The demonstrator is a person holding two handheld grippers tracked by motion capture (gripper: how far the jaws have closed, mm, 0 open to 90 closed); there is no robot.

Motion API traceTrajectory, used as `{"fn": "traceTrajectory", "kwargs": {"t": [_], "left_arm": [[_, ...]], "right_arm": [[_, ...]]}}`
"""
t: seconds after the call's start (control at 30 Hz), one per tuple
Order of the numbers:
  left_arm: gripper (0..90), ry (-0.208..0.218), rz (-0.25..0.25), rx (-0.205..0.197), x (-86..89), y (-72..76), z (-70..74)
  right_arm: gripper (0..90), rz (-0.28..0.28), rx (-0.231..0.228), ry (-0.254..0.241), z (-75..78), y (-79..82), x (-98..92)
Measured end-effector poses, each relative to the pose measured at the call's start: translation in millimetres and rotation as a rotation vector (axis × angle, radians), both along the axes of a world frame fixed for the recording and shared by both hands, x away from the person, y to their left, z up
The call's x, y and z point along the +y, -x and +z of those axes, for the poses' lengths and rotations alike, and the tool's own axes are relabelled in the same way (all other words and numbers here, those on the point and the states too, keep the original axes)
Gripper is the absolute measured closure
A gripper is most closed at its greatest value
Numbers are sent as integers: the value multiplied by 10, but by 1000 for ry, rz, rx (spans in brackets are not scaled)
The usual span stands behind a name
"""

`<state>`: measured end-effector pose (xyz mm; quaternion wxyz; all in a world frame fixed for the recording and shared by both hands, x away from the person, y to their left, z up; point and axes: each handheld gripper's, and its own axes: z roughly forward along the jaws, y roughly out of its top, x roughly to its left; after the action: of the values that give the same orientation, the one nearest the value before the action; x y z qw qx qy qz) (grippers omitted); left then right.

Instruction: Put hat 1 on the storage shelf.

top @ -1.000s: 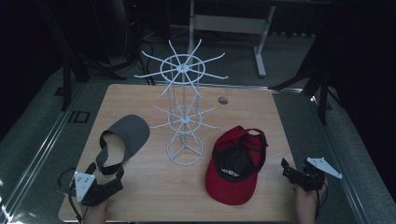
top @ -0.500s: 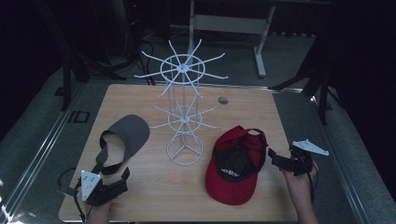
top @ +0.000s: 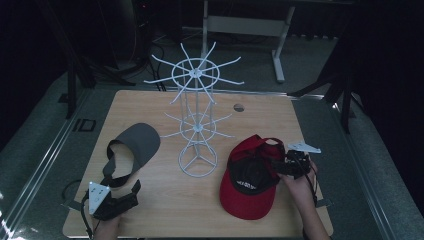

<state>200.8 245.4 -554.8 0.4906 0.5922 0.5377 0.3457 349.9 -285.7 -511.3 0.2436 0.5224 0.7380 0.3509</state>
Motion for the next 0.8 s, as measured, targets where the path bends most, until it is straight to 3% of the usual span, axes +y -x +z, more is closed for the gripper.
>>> {"fn": "traceTrajectory", "kwargs": {"t": [0.13,0.27,0.37,0.43,0.5,0.57,0.67,0.8], "left_arm": [[12,-2,-6,33,-11,3,13],[12,-17,-3,22,-25,14,21],[12,-24,-11,27,-43,11,18],[12,-28,-17,29,-49,6,15],[12,-27,-18,32,-49,4,15],[12,-25,-13,34,-45,4,15],[12,-22,-12,42,-40,2,14],[12,-25,-11,44,-44,2,14]], "right_arm": [[130,2,15,36,-102,-13,130],[157,16,37,80,-215,-16,235],[236,33,53,106,-287,-21,284],[359,40,61,142,-332,-23,312],[443,63,87,147,-363,-26,316],[632,78,87,132,-355,-16,310],[805,136,79,173,-354,4,353],[835,141,72,206,-325,19,388]]}}
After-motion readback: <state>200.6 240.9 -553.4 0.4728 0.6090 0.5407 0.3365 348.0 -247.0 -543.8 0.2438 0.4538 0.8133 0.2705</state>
